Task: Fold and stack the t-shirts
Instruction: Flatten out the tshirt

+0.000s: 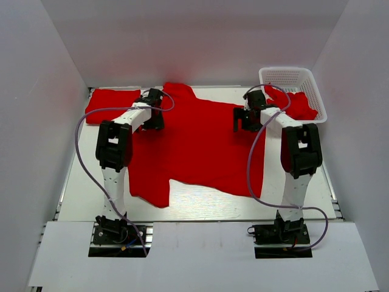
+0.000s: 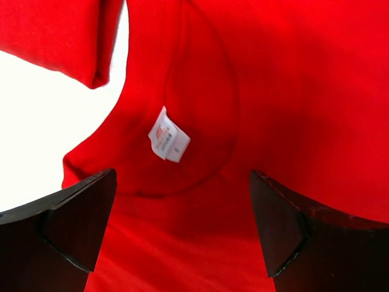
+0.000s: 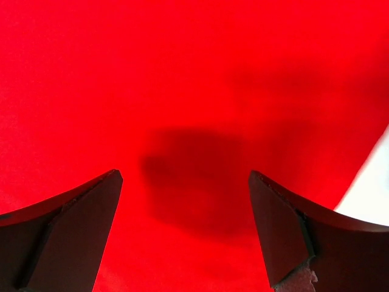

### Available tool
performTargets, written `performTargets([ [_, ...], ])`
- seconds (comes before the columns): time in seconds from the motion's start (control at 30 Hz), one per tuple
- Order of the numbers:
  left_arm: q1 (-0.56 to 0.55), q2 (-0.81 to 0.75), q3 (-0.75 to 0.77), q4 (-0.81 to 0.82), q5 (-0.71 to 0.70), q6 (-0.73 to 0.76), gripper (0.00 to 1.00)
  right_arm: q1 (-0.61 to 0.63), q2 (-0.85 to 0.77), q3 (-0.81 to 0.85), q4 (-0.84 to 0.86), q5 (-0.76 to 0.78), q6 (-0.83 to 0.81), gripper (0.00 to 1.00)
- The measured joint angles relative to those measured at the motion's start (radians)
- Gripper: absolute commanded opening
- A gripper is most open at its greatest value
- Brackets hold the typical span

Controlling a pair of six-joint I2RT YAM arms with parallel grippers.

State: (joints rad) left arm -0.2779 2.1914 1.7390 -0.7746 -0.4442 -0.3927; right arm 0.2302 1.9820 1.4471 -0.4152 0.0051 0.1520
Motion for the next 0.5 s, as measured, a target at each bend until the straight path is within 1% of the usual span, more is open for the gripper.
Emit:
performTargets([
  [0.07, 0.015, 0.006, -0.022, 0.016, 0.018, -0.003, 1.00, 0.000, 0.047, 0.031, 0.003, 0.005, 0.005, 0.90],
  [0.23, 0.021, -0.035, -0.107, 0.095, 0.038, -0.016, 1.00, 0.000, 0.124, 0.100, 0.003, 0.020, 0.018, 0.90],
  [0.37, 0.025, -0.092, -0.209, 0.160, 0.055, -0.056, 1.00, 0.000, 0.181, 0.177, 0.000, 0.034, 0.024, 0.90],
  [0.5, 0.027, -0.154, -0.309, 0.191, 0.076, -0.109, 1.00, 0.000, 0.237, 0.258, -0.002, 0.045, 0.020, 0.90],
])
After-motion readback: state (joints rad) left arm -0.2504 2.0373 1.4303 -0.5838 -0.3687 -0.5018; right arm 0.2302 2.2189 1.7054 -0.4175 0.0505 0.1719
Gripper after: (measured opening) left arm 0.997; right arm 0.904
